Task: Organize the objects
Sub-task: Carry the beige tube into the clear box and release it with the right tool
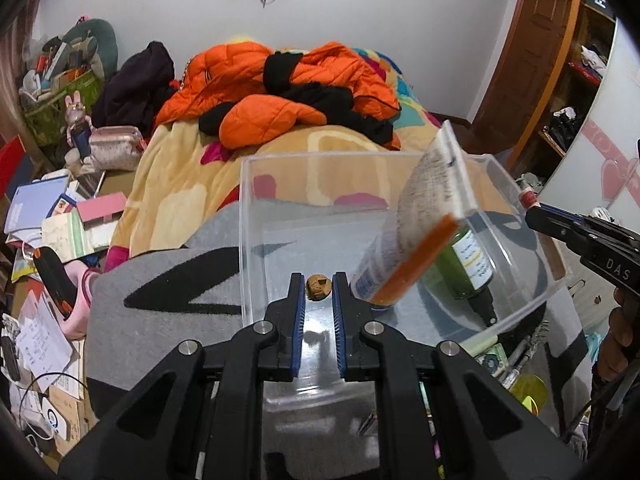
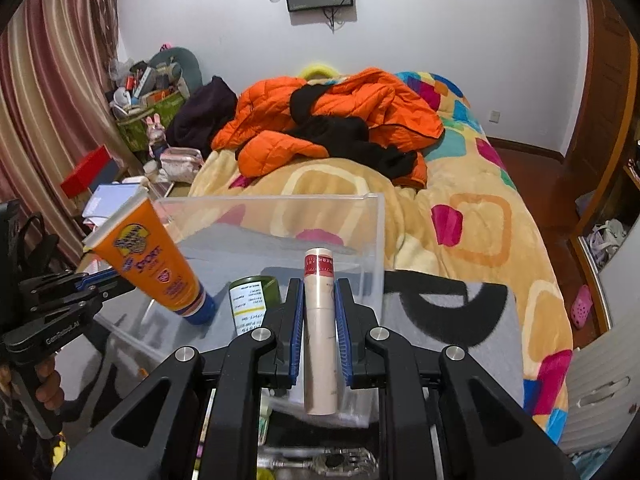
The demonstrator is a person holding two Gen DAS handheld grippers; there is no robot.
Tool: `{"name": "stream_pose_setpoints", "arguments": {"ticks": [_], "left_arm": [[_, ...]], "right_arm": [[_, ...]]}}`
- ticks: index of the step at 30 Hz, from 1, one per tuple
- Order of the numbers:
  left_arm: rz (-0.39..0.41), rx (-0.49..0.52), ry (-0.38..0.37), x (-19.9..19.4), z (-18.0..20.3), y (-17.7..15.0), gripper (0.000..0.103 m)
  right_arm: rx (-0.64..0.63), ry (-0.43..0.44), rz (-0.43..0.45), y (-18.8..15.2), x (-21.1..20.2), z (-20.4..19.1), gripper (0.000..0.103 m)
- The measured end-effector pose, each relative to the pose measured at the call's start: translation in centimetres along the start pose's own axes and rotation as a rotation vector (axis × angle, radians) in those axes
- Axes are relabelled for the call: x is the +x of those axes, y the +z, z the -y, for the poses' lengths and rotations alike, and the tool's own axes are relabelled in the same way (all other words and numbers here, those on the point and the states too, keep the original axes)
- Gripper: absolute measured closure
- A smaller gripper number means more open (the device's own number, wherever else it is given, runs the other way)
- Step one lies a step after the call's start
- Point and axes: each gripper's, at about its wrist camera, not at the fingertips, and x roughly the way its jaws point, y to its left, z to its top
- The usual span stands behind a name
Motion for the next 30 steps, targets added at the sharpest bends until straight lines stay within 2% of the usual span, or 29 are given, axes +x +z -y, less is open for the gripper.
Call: {"name": "stream_pose_setpoints", "arguments": {"ticks": [8,10,13,15,21,23,28,29,30], "left_arm": [[-0.019,0.022,0.010,0.9,0.6,0.4,0.091],[-0.026,0.024,0.004,1.0,0.8,0.4,0.086],[-0.037,0.019,-0.015,0.9,1.0,0.4,0.076],[-0.034,0.023,-0.002,0.6,1.1,0.4,0.062],[-0.029,0.036,-0.023,-0.4,1.8,0.0,0.041],[-0.016,0.055,0.015,-0.7,2.2,-0.2,0.029],[0.024,0.088,0.052,-1.9,2.7,-0.4,0.021],[0.029,0.085,0.058,-2.0,2.7,-0.4,0.012],[0.034,0.081,0.068,-2.3,2.5,-0.4,0.009]], "right_arm": [[-0.024,-0.022,-0.069,0.2,3.0,-0.5,0.089],[-0.032,-0.022,-0.079,0.1,3.5,-0.7,0.089],[-0.052,-0.028,-0.088,0.0,3.8,-1.1,0.089],[-0.065,-0.030,-0.094,-0.1,4.0,-1.5,0.089],[-0.077,-0.040,-0.100,-0.2,4.0,-1.8,0.089],[-0.075,-0.036,-0.102,-0.1,3.9,-1.8,0.089],[-0.073,-0.031,-0.108,-0.1,3.9,-1.8,0.089],[-0.071,-0.030,-0.110,-0.1,3.8,-1.7,0.089],[-0.066,-0.025,-0.112,-0.1,3.8,-1.7,0.089]]}}
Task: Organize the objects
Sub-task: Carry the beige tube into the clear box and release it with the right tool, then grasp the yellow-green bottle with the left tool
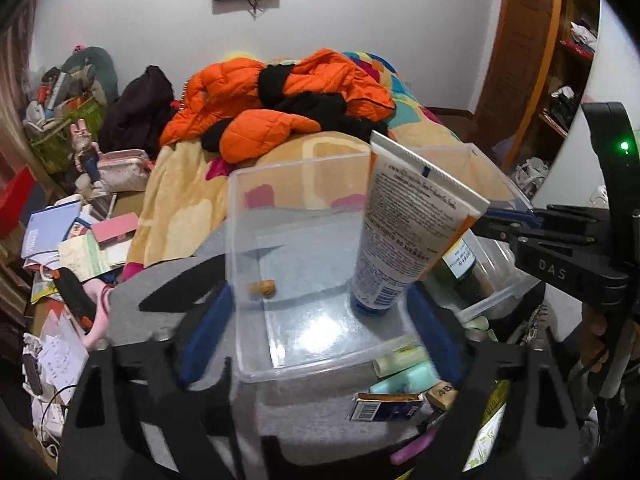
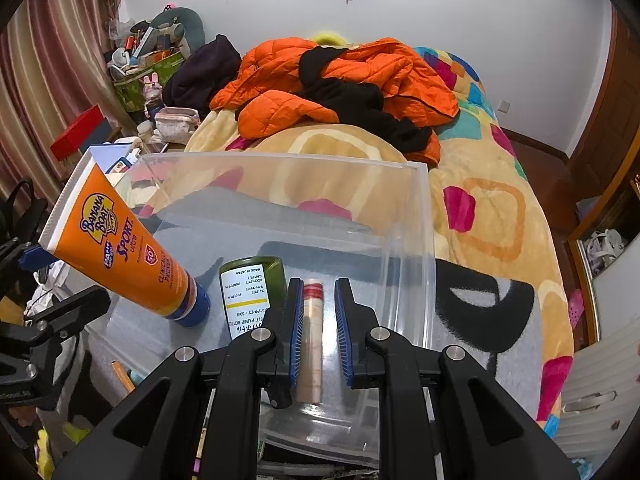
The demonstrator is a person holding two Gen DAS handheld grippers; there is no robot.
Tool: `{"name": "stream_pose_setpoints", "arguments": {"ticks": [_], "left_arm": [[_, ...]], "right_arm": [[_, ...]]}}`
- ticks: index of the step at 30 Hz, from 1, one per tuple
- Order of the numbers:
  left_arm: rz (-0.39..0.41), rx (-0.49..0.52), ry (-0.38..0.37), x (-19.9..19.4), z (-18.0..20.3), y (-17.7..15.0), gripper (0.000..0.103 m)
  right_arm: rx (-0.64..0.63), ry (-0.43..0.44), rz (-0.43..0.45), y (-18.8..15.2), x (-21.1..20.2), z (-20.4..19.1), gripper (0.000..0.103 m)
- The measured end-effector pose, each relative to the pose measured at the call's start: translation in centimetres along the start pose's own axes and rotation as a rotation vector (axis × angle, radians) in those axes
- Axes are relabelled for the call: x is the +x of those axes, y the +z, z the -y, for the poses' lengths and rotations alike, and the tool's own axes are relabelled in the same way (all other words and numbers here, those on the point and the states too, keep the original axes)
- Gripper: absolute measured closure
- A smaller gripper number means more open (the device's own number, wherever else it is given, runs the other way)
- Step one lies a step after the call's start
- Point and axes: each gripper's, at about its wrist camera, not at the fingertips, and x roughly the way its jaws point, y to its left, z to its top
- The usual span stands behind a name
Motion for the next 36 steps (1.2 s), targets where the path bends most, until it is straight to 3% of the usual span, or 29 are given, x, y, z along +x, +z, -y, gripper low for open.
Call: {"name": "stream_pose_setpoints", "arguments": {"ticks": [7,13,15,19,21,26,32,36], "left_arm": [[0.047,0.002,0.015,-1.8,-0.3,-0.4,0.004],[0.053,0.056,0.060,-3.2,0.2,-2.1,0.004],[0.048,0.069,0.059,-3.5,0.5,-2.8,0.004],[0.024,0.091,0.020,-4.0,1.5,-4.6,0.009],[0.001,0.116,0.005,-4.0,2.4,-5.6,0.021],[-0.056,0.145,-0.086,-3.8,4.2,-8.1,0.021],[-0.159,0.156,-0.211,-2.0,5.6,-10.7,0.021],[-0.201,0.151,-0.247,-1.6,5.6,-11.2,0.021]], "right_arm": [[0.000,0.018,0.032,-0.7,-2.0,-0.1,0.087],[-0.020,0.018,0.084,-2.4,-5.0,-0.4,0.059],[-0.023,0.023,0.089,-3.2,-5.8,-0.4,0.055],[-0.013,0.042,0.092,-5.5,-7.0,-0.1,0.047],[-0.011,0.015,0.089,-6.6,-7.6,-0.1,0.045],[0.036,0.020,0.034,-9.9,-7.9,1.1,0.045],[0.135,0.042,-0.078,-12.9,-5.1,2.9,0.045],[0.145,0.037,-0.101,-13.6,-4.2,2.8,0.046]]}}
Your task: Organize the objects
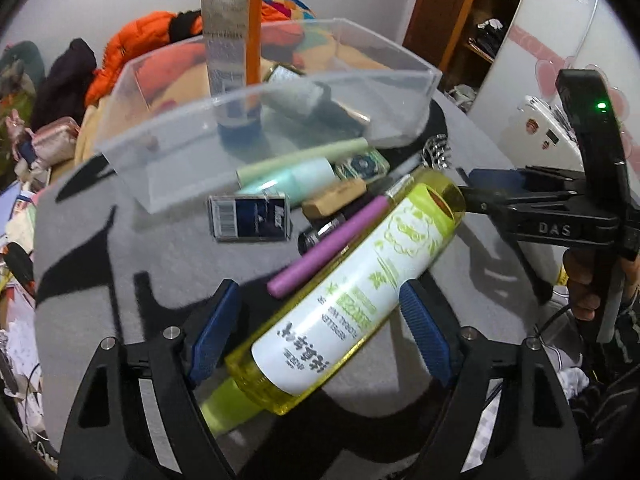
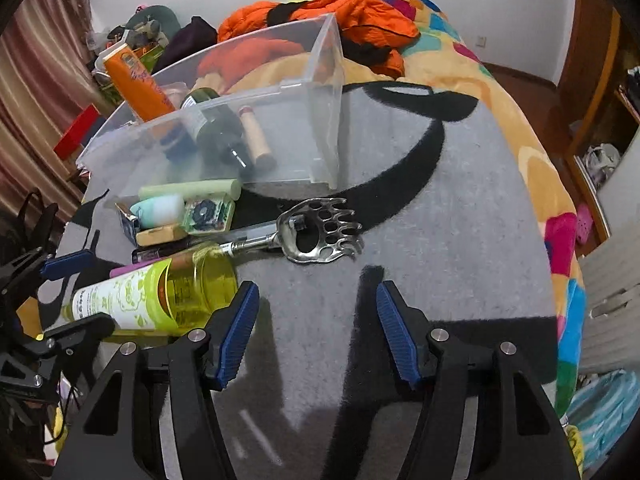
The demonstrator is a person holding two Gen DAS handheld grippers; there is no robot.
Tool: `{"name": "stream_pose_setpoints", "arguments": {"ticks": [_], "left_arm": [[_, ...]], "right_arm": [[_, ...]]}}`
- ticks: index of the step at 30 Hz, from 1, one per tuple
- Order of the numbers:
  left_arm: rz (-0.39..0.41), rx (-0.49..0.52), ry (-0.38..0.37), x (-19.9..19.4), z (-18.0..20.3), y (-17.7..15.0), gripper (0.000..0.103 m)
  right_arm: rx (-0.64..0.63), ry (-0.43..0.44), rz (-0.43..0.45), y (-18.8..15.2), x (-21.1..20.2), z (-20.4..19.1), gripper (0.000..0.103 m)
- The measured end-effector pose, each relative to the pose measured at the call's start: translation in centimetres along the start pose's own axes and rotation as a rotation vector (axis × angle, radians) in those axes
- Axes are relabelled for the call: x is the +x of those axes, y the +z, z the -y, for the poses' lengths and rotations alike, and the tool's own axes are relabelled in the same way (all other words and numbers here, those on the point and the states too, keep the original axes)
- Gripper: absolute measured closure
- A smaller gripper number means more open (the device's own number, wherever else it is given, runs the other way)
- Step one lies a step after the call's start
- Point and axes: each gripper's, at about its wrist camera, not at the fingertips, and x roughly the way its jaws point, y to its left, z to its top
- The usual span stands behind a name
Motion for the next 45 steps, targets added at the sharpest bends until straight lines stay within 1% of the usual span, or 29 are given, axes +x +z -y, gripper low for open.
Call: {"name": "stream_pose_setpoints", "arguments": {"ticks": [2,3,5,6,8,9,10,11,12,13,14,15,16,18,19,21,24,30,35,37,39,41,45], "left_arm": [[-0.021,-0.006,-0.011,0.2,-0.2,-0.3,0.021],[-0.026,-0.006,-0.013,0.3,-0.2,-0.4,0.021],[-0.021,0.006,-0.002,-0.1,-0.2,-0.9,0.021],[-0.020,0.014,0.000,-0.3,-0.2,-1.0,0.021],[-0.022,0.027,-0.009,-0.5,0.0,-1.3,0.021],[-0.030,0.036,-0.014,-0.5,0.1,-1.5,0.022],[-0.037,0.046,-0.014,-0.3,0.3,-1.7,0.022],[-0.041,0.055,-0.008,0.0,0.4,-1.7,0.023],[-0.044,0.068,0.007,0.1,0.6,-1.9,0.026],[-0.043,0.079,0.018,0.2,0.8,-2.0,0.027],[-0.041,0.087,0.028,0.2,0.9,-2.1,0.031],[-0.037,0.092,0.041,0.2,0.9,-2.2,0.039],[-0.034,0.092,0.047,0.0,0.8,-2.2,0.042],[-0.025,0.080,0.046,-0.4,0.3,-2.3,0.051],[-0.019,0.074,0.052,-0.6,0.0,-2.3,0.053],[-0.004,0.053,0.067,-1.2,-0.7,-2.3,0.059],[0.021,0.005,0.069,-2.2,-2.1,-2.4,0.061],[0.083,-0.085,0.066,-3.9,-4.8,-1.9,0.061],[0.137,-0.130,0.064,-5.1,-6.1,-1.0,0.061],[0.157,-0.146,0.059,-5.6,-6.4,-0.7,0.061],[0.178,-0.163,0.051,-6.1,-6.7,-0.3,0.062],[0.198,-0.175,0.046,-6.6,-6.8,-0.1,0.062],[0.245,-0.185,0.040,-7.9,-6.7,0.5,0.062]], "right_arm": [[-0.031,0.038,-0.002,-0.2,-0.2,-0.8,0.047],[-0.039,0.042,0.000,-0.4,-0.4,-1.1,0.047],[-0.064,0.052,0.001,-0.7,-0.6,-1.8,0.051],[-0.075,0.058,0.000,-0.9,-0.6,-2.2,0.051],[-0.078,0.114,-0.011,-1.1,-0.7,-2.6,0.051],[-0.073,0.170,-0.023,-1.1,-0.7,-3.0,0.051],[-0.073,0.201,-0.032,-1.2,-0.7,-3.3,0.051],[-0.081,0.222,-0.038,-1.2,-0.6,-3.7,0.051],[-0.100,0.224,-0.038,-1.3,-0.6,-4.4,0.051],[-0.117,0.215,-0.034,-1.3,-0.6,-5.0,0.051],[-0.137,0.202,-0.028,-1.3,-0.7,-5.5,0.052],[-0.151,0.192,-0.025,-1.3,-0.7,-5.8,0.052],[-0.159,0.188,-0.020,-1.2,-0.8,-5.9,0.052],[-0.160,0.210,-0.012,-0.8,-1.3,-5.8,0.052],[-0.155,0.217,-0.005,-0.5,-1.5,-5.7,0.052],[-0.158,0.202,0.013,0.2,-1.7,-5.9,0.052],[-0.173,0.196,0.017,1.1,-1.4,-6.6,0.052],[-0.202,0.164,0.018,2.5,0.4,-8.6,0.052],[-0.222,0.124,0.011,2.8,1.6,-9.9,0.054],[-0.227,0.102,0.027,2.8,1.7,-10.3,0.054],[-0.231,0.087,0.033,2.9,1.8,-10.7,0.059],[-0.245,0.057,0.042,2.8,1.9,-11.1,0.066],[-0.256,0.048,0.057,2.5,1.7,-11.1,0.066]]}}
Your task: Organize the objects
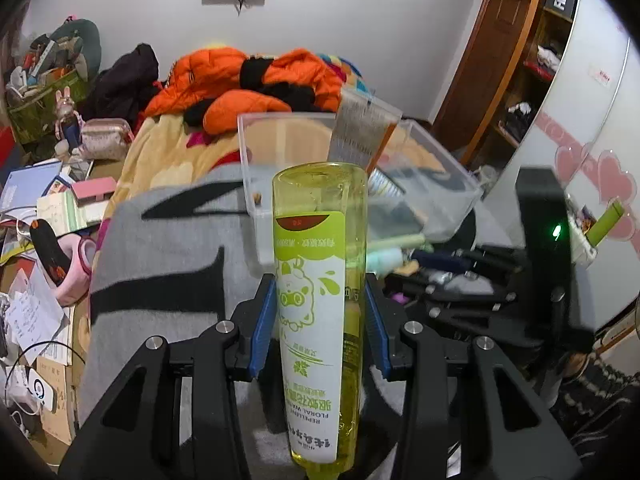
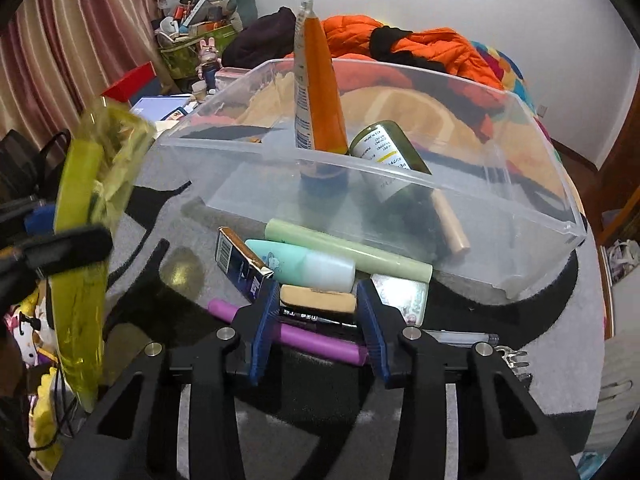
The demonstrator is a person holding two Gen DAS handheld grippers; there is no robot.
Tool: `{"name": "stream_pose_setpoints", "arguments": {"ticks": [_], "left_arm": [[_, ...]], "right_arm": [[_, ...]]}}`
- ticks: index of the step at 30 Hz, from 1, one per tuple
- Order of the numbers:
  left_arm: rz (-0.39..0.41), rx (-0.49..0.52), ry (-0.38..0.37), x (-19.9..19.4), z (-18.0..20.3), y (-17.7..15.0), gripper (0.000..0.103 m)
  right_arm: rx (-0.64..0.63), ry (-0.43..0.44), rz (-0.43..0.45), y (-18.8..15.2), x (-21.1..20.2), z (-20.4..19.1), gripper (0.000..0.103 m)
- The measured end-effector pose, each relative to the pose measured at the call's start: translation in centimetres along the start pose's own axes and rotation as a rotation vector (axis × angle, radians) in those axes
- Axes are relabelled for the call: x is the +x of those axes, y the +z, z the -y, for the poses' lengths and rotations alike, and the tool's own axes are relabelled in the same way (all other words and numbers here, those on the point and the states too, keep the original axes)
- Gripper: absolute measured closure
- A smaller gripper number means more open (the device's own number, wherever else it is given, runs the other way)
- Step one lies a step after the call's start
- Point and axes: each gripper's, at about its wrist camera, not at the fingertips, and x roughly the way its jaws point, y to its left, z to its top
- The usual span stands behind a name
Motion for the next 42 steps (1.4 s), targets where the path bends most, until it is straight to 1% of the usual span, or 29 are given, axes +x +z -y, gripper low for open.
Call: {"name": "stream_pose_setpoints", "arguments": {"ticks": [4,8,16,19,24,28,32,37,42], "left_arm": [[0.050,-0.010,-0.013,-1.3,0.2,1.0,0.062],[0.093,-0.009,-0.019,-2.4,0.7,1.7,0.062],[0.164,0.038,-0.022,-4.0,2.3,3.4,0.062],[0.176,0.042,-0.016,-4.1,2.8,4.3,0.062],[0.196,0.031,-0.052,-4.0,3.2,6.1,0.062],[0.214,0.028,-0.060,-3.9,3.6,7.5,0.062],[0.219,0.028,-0.061,-3.4,4.0,9.1,0.062],[0.223,0.025,-0.081,-2.6,4.8,11.2,0.062],[0.259,0.037,-0.093,-2.2,5.8,12.8,0.062]], "right_arm": [[0.019,0.022,0.003,-0.1,-0.4,0.4,0.067],[0.044,0.042,0.027,-0.1,-1.6,1.1,0.067],[0.070,0.046,0.096,0.3,-4.5,2.2,0.067],[0.080,0.041,0.119,0.6,-5.3,2.6,0.067],[0.100,0.038,0.146,1.2,-6.2,3.8,0.067],[0.104,0.029,0.166,1.3,-6.9,4.3,0.067],[0.109,0.026,0.187,1.6,-7.4,4.9,0.067],[0.111,0.022,0.216,2.3,-8.1,5.4,0.067],[0.106,0.013,0.253,3.2,-9.0,5.9,0.067]]}}
